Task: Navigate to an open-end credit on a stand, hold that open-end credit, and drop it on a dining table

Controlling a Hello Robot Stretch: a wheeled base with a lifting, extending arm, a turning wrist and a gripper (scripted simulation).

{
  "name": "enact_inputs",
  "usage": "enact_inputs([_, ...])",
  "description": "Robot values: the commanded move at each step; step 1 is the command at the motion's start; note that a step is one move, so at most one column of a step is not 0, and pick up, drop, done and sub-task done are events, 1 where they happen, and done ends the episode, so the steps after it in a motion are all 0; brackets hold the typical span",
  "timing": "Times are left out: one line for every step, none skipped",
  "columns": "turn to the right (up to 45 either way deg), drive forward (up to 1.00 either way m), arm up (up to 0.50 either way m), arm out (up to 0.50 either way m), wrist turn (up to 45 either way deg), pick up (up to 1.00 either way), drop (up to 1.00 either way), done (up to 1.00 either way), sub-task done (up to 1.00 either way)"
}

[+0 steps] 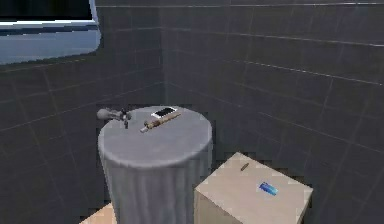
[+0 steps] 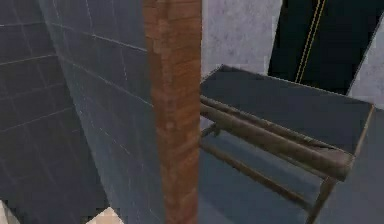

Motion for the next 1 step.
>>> enact_inputs([0.0,0.45,0.00,0.00,0.0,0.00,0.00,0.00,0.00])
